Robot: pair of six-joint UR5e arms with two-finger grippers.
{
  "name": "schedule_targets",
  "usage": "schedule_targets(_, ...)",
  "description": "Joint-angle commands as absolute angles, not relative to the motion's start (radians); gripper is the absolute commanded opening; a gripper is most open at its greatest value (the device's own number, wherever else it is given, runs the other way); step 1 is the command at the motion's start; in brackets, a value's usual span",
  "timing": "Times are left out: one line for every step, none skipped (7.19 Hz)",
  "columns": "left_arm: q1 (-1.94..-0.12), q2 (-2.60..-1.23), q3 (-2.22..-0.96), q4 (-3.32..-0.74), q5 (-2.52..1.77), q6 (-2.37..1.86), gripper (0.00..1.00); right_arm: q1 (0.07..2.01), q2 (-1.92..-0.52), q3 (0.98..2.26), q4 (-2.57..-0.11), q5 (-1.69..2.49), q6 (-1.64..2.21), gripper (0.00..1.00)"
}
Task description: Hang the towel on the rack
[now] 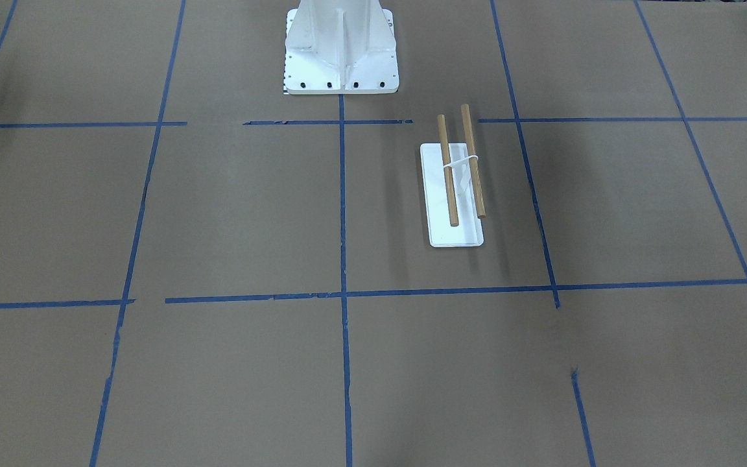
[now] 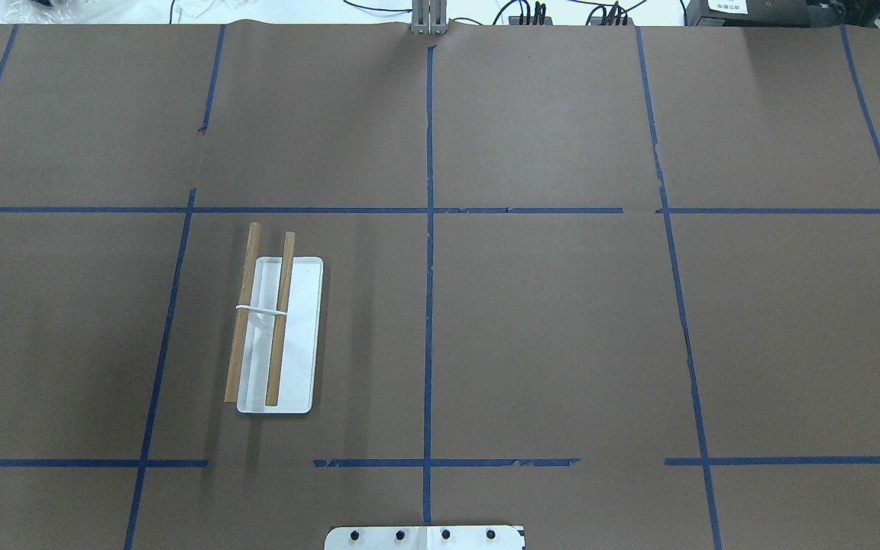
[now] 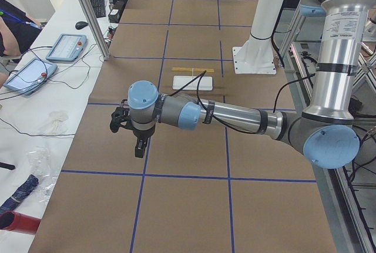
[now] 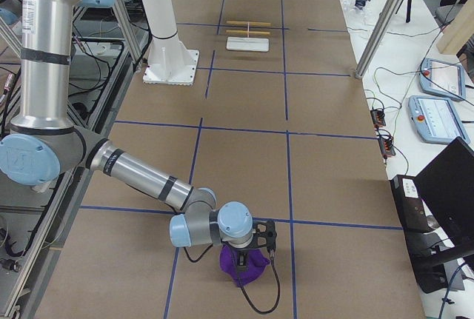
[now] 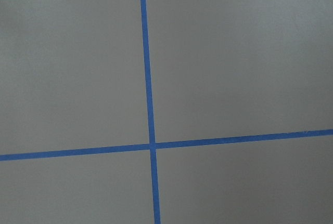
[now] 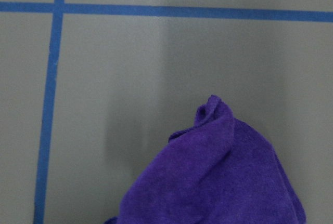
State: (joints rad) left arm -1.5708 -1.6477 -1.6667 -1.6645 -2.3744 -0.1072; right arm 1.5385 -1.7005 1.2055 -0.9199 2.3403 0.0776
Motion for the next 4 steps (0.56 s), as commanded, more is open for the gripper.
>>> schedule_targets(-1.571,-1.651,-1.670,-1.664,-2.375,-0.107,1.00,1.537,-1.697,1.122,-0.913,2.326,-0.037,1.00)
schedule_targets(-1.569,-1.651,-1.672,-1.664,-2.375,-0.107,1.00,1.536,-1.697,1.115,-0.914,2.316,-0.044,1.00)
schedule_targets(-1.569,-1.652,-1.674,-1.664,-2.375,-0.107,1.00,1.532,-1.697,1.114,-0.917,2.309,-0.051,1.00)
schedule_targets(-1.569,-1.654,-1.675,-1.664,-2.376,-0.109,1.00,1.532,-1.697,1.114,-0.917,2.310,-0.048,1.00)
